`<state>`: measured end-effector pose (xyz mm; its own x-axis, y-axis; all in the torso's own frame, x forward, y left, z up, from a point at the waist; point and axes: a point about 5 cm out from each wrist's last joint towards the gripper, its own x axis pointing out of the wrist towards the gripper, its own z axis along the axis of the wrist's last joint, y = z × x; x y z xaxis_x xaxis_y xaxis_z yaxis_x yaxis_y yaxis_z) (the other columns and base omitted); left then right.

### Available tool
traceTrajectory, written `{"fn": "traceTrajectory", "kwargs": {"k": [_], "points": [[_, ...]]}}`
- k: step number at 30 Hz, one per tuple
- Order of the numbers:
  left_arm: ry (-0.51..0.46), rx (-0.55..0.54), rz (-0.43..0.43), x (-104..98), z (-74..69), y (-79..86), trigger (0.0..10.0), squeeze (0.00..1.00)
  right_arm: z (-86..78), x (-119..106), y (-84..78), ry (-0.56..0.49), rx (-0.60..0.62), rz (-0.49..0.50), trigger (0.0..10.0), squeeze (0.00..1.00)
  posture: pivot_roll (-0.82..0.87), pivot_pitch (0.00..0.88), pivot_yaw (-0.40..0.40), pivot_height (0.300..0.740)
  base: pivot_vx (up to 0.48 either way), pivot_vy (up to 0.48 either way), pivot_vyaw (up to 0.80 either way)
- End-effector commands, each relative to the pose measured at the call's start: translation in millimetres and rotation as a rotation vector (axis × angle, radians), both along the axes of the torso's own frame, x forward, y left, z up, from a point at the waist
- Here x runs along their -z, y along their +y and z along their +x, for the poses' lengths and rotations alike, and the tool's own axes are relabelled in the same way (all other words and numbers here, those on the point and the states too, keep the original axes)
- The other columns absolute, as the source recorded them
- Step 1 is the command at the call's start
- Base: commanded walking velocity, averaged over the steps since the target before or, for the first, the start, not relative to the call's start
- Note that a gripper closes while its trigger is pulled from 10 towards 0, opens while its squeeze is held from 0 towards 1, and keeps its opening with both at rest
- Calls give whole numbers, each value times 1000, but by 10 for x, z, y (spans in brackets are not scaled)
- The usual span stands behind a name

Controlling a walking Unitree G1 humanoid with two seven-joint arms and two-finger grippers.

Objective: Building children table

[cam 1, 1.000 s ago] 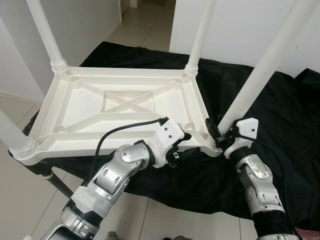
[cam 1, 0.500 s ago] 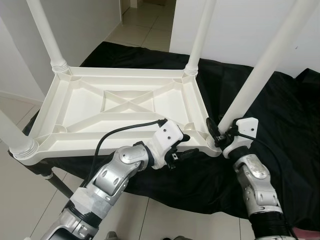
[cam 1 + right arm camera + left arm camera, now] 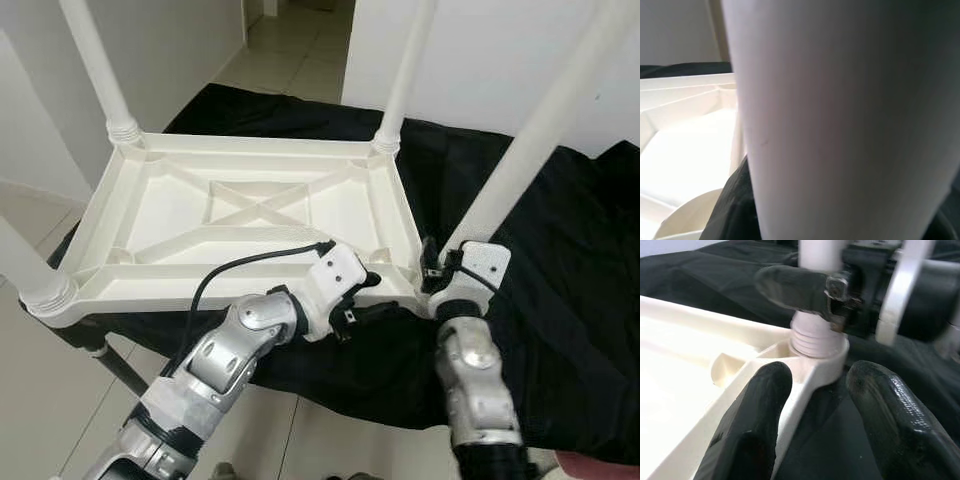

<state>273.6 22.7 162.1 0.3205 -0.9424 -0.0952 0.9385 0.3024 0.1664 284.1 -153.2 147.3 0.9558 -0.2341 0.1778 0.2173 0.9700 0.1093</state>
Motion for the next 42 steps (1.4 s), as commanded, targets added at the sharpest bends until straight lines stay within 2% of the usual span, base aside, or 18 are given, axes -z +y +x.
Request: {"fn": "traceTrajectory", "kwargs": {"k": [1, 2, 12, 13, 16, 25, 33, 34, 35, 36, 37, 42], "points": [[1, 62, 22, 29, -49, -22, 10000, 0, -54, 150, -23, 79, 67, 33, 10000, 0, -8, 58, -69, 740, 0, 0, 0], [2, 64, 21, 31, -49, -25, 10000, 0, -57, 129, 17, 76, 62, 32, 10000, 0, -13, 54, -64, 740, 0, 0, 0], [-2, 72, 25, 30, -40, -33, 10000, 0, -54, 108, 0, 69, 66, 41, 10000, 0, -13, 45, -62, 740, 0, 0, 0], [-4, 72, 25, 28, -37, -34, 10000, 0, -54, 87, 12, 52, 51, 48, 10000, 1000, -15, 42, -62, 740, 0, 0, 0], [-6, 71, 23, 25, -32, -39, 10000, 0, -60, 47, 9, 20, 23, 46, 10000, 1000, -16, 39, -64, 740, 0, 0, 0], [-5, 66, 19, 28, -41, -42, 10000, 0, -69, 49, -38, 9, -9, 18, 10000, 1000, -12, 43, -73, 740, 0, 0, 0], [-3, 56, 15, 29, -44, -37, 10000, 0, -79, 109, -141, 3, -147, -11, 10000, 1000, -11, 50, -82, 740, 0, 0, 0], [-3, 55, 14, 29, -43, -36, 10000, 0, -78, 125, -156, 4, -191, -18, 10000, 451, -11, 50, -82, 740, 0, 0, 0], [-3, 55, 14, 29, -43, -36, 10000, 0, -78, 125, -156, 4, -191, -18, 10000, 451, -11, 50, -82, 740, 0, 0, 0], [-4, 54, 14, 28, -40, -35, 10000, 0, -77, 135, -164, 2, -243, -21, 10000, 0, -12, 51, -79, 740, 0, 0, 0], [-6, 53, 14, 23, -35, -34, 10000, 0, -76, 136, -169, -4, -288, -38, 10000, 0, -13, 53, -77, 740, 0, 0, 0], [-8, 52, 16, 25, -29, -29, 10000, 0, -74, 156, -175, -10, -343, -56, 10000, 0, -11, 59, -75, 740, 0, 0, 0]]}}
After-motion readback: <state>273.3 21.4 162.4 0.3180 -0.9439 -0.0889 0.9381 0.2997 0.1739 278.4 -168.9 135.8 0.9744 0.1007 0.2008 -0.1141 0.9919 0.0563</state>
